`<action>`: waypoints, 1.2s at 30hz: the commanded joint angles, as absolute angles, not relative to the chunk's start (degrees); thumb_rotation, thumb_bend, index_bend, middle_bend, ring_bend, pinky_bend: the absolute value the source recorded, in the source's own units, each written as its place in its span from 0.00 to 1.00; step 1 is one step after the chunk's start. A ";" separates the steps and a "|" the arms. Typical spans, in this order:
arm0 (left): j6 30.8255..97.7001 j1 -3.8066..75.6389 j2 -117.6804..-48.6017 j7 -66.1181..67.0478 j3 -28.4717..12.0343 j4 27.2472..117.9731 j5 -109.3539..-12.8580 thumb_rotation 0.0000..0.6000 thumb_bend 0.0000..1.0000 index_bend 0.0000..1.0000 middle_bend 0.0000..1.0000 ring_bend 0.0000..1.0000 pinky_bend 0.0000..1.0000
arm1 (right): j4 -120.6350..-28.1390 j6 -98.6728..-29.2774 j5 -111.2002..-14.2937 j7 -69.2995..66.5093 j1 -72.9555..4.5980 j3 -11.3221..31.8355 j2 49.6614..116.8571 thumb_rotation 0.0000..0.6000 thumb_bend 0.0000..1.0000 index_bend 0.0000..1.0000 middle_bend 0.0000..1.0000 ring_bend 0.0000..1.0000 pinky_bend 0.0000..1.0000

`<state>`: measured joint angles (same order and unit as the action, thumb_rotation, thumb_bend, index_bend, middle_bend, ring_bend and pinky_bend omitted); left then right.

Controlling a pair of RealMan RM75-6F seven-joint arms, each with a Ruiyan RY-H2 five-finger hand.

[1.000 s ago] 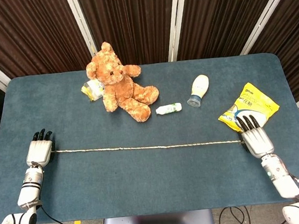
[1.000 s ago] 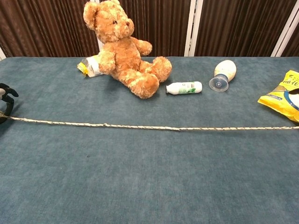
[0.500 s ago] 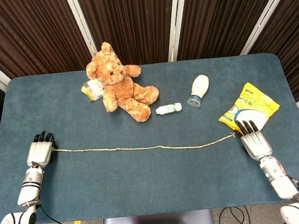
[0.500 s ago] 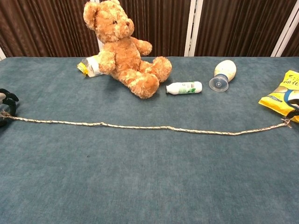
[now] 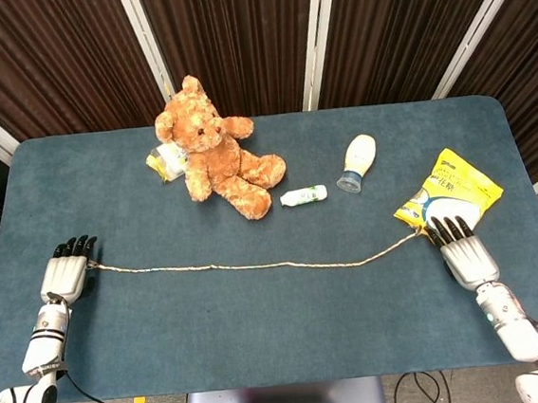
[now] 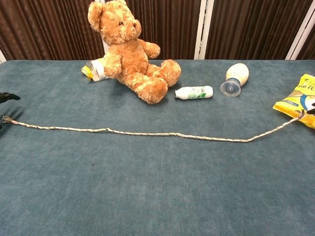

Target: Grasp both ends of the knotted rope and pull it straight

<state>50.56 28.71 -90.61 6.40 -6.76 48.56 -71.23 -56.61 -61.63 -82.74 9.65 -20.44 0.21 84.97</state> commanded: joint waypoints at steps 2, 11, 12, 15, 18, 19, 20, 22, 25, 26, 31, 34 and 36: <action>51.77 27.86 -89.60 6.29 -6.61 50.10 -71.30 1.00 0.43 0.00 0.03 0.00 0.14 | -57.80 -62.36 -83.13 8.96 -19.90 -0.14 83.70 1.00 0.56 0.00 0.00 0.00 0.00; 52.23 26.78 -86.83 6.40 -6.05 54.26 -71.13 1.00 0.43 0.00 0.03 0.00 0.14 | -61.16 -55.96 -80.47 9.61 -20.59 -0.83 79.84 1.00 0.43 0.00 0.00 0.00 0.00; 52.35 26.71 -86.61 6.51 -6.04 54.65 -71.11 1.00 0.43 0.00 0.03 0.00 0.14 | -61.64 -55.00 -80.07 9.94 -20.76 -0.94 79.33 0.99 0.38 0.00 0.00 0.00 0.00; 52.47 26.63 -86.14 6.77 -5.99 55.45 -71.03 1.00 0.43 0.00 0.03 0.00 0.14 | -62.75 -52.40 -78.75 11.58 -21.06 -1.36 78.10 0.87 0.25 0.00 0.00 0.00 0.00; 52.67 26.44 -85.53 6.89 -5.99 56.42 -70.83 1.00 0.43 0.00 0.03 0.00 0.15 | -64.64 -49.28 -75.85 14.01 -21.37 -1.25 76.58 0.78 0.19 0.00 0.00 0.00 0.00; 52.79 26.36 -85.39 6.91 -5.97 56.64 -70.82 1.00 0.43 0.00 0.03 0.00 0.15 | -65.00 -49.19 -75.39 14.22 -21.34 -1.11 76.35 0.78 0.18 0.00 0.00 0.00 0.00; 53.01 26.25 -85.25 6.91 -5.95 56.87 -70.84 1.00 0.43 0.00 0.03 0.00 0.15 | -65.28 -49.40 -75.17 14.20 -21.22 -1.00 76.15 0.77 0.18 0.00 0.00 0.00 0.00; 53.85 25.90 -84.82 6.72 -5.89 57.58 -71.08 1.00 0.43 0.00 0.03 0.00 0.15 | -65.91 -50.65 -75.66 13.09 -20.80 -0.93 75.60 0.76 0.18 0.00 0.00 0.00 0.00; 55.90 25.15 -83.83 5.77 -5.82 59.28 -71.95 1.00 0.43 0.00 0.03 0.00 0.15 | -66.99 -54.16 -78.70 8.53 -19.85 -1.29 74.42 0.76 0.18 0.00 0.00 0.00 0.00; 56.75 24.85 -83.46 5.27 -5.77 59.97 -72.36 1.00 0.43 0.00 0.03 0.00 0.15 | -67.19 -55.62 -79.92 6.94 -19.47 -1.48 74.05 0.76 0.17 0.00 0.00 0.00 0.00; 62.43 22.55 -80.54 2.38 -4.99 65.28 -75.52 1.00 0.43 0.00 0.02 0.00 0.15 | -68.52 -63.83 -86.09 -1.16 -17.23 -2.77 71.77 0.76 0.17 0.00 0.00 0.00 0.00; 65.91 20.84 -78.24 0.97 -4.23 69.11 -77.44 1.00 0.43 0.00 0.02 0.00 0.15 | -69.72 -68.07 -88.83 -4.20 -16.07 -3.37 70.51 0.76 0.17 0.00 0.00 0.00 0.00; 68.21 19.61 -76.81 0.34 -3.68 71.44 -78.58 1.00 0.43 0.00 0.01 0.00 0.15 | -70.57 -70.80 -90.08 -5.43 -15.22 -3.51 69.85 0.77 0.17 0.00 0.00 0.00 0.00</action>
<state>65.82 21.20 -78.66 1.53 -4.47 69.02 -76.96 -69.24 -67.86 -87.91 -3.69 -16.62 -2.90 71.18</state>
